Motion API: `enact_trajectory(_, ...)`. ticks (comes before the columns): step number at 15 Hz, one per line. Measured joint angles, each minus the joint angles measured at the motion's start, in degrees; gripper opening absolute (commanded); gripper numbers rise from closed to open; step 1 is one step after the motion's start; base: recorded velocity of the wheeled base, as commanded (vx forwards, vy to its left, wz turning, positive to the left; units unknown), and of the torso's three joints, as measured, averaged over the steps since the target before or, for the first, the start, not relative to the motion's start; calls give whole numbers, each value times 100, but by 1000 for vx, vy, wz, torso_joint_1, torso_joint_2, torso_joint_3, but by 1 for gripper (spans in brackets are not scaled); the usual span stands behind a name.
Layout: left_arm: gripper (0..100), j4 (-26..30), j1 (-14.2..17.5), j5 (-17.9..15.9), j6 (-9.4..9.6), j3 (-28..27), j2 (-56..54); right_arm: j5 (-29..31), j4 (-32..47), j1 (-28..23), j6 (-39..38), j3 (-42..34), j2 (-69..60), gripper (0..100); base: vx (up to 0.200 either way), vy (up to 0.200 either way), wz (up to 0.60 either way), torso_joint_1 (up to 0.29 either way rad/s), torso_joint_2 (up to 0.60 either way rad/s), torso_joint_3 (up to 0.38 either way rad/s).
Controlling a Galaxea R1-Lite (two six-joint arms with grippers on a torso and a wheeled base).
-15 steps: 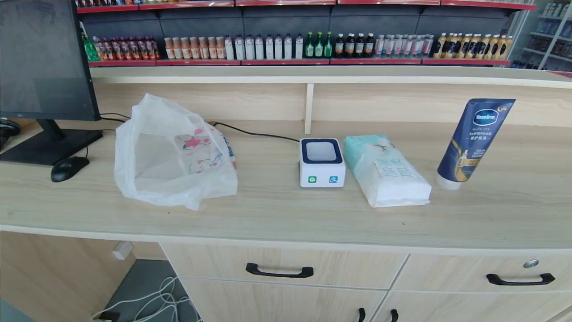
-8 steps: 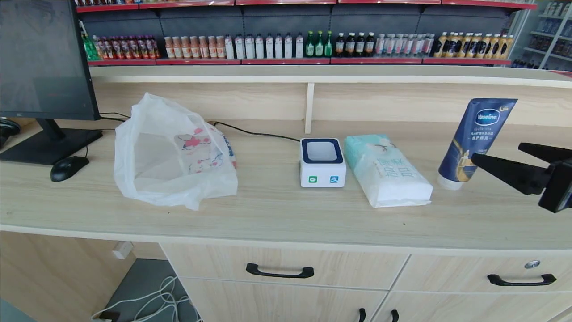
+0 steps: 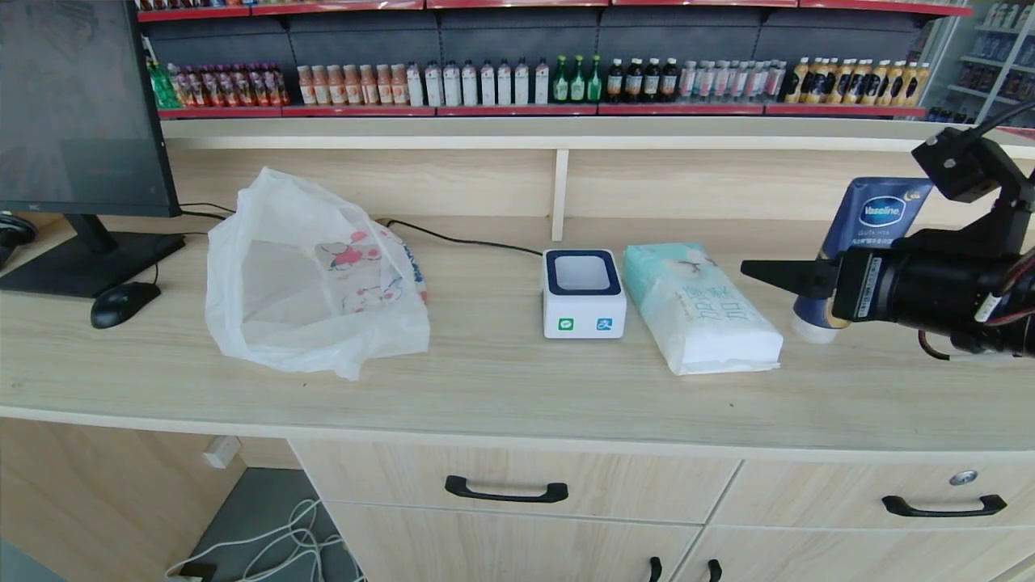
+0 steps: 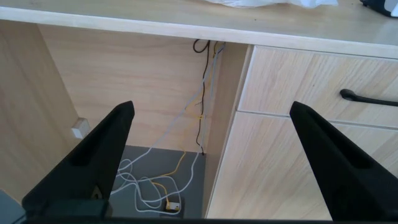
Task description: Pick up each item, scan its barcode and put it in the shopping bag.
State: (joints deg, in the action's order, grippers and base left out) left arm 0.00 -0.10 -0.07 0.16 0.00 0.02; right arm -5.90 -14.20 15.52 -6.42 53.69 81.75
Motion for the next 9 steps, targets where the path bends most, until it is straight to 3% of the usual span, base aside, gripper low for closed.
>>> enact_trajectory(4,100,0,0,2,2,0,0,-94,635,51,-79,636,592,100,0,0,0,0,0,0)
enact_trajectory(9,100,0,0,2,2,0,0,-91,833,74,-96,1122,1268,100,0,0,0,0,0,0)
